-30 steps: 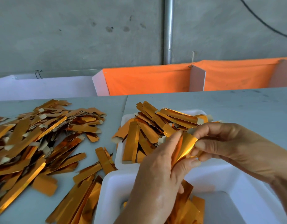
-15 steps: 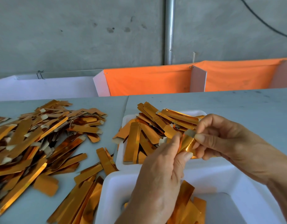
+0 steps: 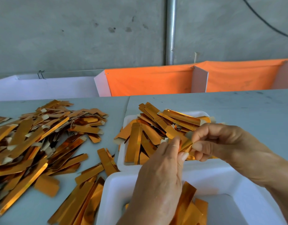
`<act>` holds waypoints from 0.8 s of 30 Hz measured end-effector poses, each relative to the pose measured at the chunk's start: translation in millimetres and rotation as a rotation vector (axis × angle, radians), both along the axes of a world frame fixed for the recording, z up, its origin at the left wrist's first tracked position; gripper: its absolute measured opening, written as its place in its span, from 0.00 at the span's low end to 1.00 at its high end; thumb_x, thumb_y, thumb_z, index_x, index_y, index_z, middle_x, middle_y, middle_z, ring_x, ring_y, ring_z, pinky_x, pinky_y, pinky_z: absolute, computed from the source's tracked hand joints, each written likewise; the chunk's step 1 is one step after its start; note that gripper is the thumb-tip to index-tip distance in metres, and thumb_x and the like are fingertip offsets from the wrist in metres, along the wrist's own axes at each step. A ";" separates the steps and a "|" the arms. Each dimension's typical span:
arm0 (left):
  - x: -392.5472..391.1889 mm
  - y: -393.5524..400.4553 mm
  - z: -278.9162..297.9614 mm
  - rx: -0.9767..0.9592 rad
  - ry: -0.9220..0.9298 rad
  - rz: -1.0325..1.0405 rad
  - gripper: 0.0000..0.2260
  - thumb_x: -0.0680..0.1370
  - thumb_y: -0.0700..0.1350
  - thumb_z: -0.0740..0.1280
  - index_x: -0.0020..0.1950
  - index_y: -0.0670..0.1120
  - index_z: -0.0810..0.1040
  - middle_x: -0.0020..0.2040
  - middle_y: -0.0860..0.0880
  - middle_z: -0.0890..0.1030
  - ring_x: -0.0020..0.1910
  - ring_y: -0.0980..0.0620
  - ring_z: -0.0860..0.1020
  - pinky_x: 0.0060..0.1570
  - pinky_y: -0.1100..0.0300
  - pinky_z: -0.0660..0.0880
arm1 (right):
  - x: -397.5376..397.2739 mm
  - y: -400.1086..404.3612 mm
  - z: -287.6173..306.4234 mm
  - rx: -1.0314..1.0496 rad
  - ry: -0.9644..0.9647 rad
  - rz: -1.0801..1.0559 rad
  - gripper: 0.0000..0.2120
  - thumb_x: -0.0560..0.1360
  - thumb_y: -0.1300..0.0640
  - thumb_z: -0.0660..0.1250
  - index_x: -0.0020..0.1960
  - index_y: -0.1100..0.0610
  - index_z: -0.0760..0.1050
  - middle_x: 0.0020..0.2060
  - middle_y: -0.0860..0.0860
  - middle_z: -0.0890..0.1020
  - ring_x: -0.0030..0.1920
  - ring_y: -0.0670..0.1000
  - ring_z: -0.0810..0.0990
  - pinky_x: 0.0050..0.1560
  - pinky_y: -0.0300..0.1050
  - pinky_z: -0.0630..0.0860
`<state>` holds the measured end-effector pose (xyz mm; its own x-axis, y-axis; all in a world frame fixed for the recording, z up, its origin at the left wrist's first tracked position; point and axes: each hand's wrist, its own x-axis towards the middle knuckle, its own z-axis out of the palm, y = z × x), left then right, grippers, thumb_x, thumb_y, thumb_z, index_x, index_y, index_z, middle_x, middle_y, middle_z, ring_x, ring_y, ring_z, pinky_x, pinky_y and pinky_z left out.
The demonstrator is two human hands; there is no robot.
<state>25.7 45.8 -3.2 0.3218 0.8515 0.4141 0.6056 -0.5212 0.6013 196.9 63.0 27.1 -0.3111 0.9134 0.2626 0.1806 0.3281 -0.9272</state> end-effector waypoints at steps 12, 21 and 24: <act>-0.1 1.3 -2.2 -0.019 0.051 -0.054 0.24 0.80 0.54 0.45 0.76 0.60 0.44 0.60 0.62 0.63 0.58 0.64 0.67 0.53 0.77 0.63 | -0.2 0.9 -1.8 -0.080 0.074 -0.082 0.05 0.76 0.62 0.63 0.47 0.56 0.78 0.33 0.55 0.83 0.34 0.52 0.82 0.34 0.38 0.77; 0.4 0.7 0.3 -0.017 0.084 -0.078 0.26 0.77 0.56 0.42 0.76 0.59 0.45 0.65 0.62 0.65 0.60 0.65 0.68 0.50 0.80 0.61 | 1.1 1.8 -2.8 -0.184 0.203 -0.064 0.06 0.68 0.57 0.66 0.43 0.58 0.78 0.32 0.55 0.81 0.32 0.50 0.80 0.32 0.37 0.76; -0.5 -1.5 2.3 -0.015 -0.014 -0.127 0.26 0.76 0.57 0.44 0.75 0.61 0.51 0.60 0.63 0.68 0.58 0.65 0.67 0.55 0.74 0.64 | 0.4 3.1 -3.7 -0.255 0.320 -0.023 0.06 0.68 0.56 0.66 0.41 0.57 0.80 0.29 0.54 0.78 0.27 0.49 0.76 0.28 0.38 0.74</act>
